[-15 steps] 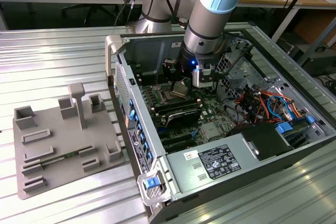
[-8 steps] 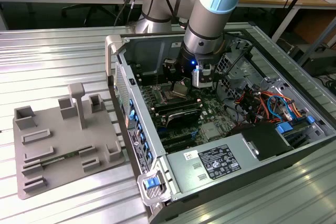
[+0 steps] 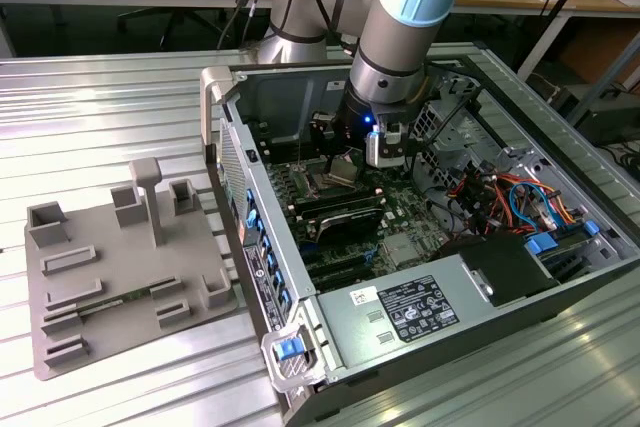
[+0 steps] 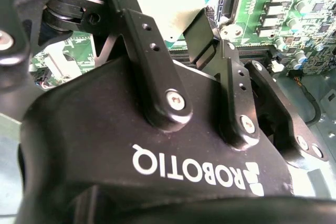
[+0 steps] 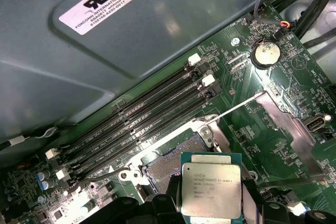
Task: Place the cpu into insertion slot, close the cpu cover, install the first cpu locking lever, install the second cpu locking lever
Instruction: 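Place the cpu into insertion slot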
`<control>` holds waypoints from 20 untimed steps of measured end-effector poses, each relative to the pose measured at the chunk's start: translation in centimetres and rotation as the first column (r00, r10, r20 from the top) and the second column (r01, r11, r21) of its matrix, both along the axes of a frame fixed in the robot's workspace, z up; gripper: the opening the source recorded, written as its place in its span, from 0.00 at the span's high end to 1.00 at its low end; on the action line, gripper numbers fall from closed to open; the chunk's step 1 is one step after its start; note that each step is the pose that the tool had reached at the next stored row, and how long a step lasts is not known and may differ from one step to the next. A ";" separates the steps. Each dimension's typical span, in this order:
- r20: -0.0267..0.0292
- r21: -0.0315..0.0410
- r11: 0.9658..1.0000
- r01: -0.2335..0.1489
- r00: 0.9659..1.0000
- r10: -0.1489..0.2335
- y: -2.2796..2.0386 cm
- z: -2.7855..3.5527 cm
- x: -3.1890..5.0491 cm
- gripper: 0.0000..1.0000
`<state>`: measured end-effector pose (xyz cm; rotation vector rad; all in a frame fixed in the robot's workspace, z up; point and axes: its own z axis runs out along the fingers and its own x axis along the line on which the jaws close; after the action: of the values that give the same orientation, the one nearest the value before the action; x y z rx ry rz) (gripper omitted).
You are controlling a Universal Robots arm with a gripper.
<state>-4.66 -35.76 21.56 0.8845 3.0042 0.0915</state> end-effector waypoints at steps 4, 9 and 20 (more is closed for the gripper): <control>0.000 0.000 1.000 0.003 1.000 -0.003 0.00 -0.03 0.00 0.45; 0.000 0.000 1.000 0.006 1.000 -0.006 0.00 -0.06 0.00 0.45; 0.000 0.000 1.000 0.014 1.000 -0.014 0.00 -0.13 0.00 0.45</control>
<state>-4.66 -35.77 21.43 0.9054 2.9975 0.0909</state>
